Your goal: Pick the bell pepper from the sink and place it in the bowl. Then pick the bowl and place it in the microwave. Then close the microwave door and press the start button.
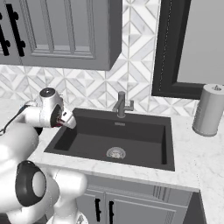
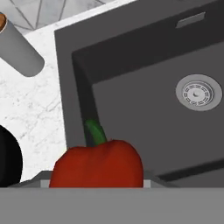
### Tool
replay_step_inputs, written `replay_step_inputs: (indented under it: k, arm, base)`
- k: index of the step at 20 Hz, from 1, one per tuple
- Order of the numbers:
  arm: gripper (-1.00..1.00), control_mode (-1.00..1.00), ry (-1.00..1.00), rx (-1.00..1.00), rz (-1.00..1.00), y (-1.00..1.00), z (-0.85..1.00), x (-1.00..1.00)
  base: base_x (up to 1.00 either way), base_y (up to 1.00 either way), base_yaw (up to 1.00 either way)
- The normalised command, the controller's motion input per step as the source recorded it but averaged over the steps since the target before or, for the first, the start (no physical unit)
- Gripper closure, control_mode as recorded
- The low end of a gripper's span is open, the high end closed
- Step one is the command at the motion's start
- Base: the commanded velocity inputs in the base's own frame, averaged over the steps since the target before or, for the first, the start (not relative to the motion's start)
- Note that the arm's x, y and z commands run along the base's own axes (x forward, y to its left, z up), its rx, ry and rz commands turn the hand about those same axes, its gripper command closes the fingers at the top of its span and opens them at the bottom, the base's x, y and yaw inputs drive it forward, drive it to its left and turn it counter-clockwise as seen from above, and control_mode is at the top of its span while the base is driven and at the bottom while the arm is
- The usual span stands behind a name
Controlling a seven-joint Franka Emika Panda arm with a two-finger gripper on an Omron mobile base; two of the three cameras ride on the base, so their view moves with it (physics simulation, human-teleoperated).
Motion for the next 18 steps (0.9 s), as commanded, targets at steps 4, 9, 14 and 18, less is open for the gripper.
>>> replay_step_inputs:
  k: [4,9,14,18]
  arm:
    - [1.0,-1.0,0.22,0.0,0.13,1.0,0.06,0.0]
    - [1.0,-1.0,0.06,-0.02,0.15,0.92,-0.35,-0.1]
    - [1.0,-1.0,0.05,-0.04,0.09,0.65,-0.23,0.02]
    - [1.0,-1.0,0.1,-0.06,0.02,0.51,-0.07,0.11]
  base:
    - [0.0,0.0,0.0]
    - [0.0,0.0,0.0]
    - [0.0,0.0,0.0]
    - [0.0,0.0,0.0]
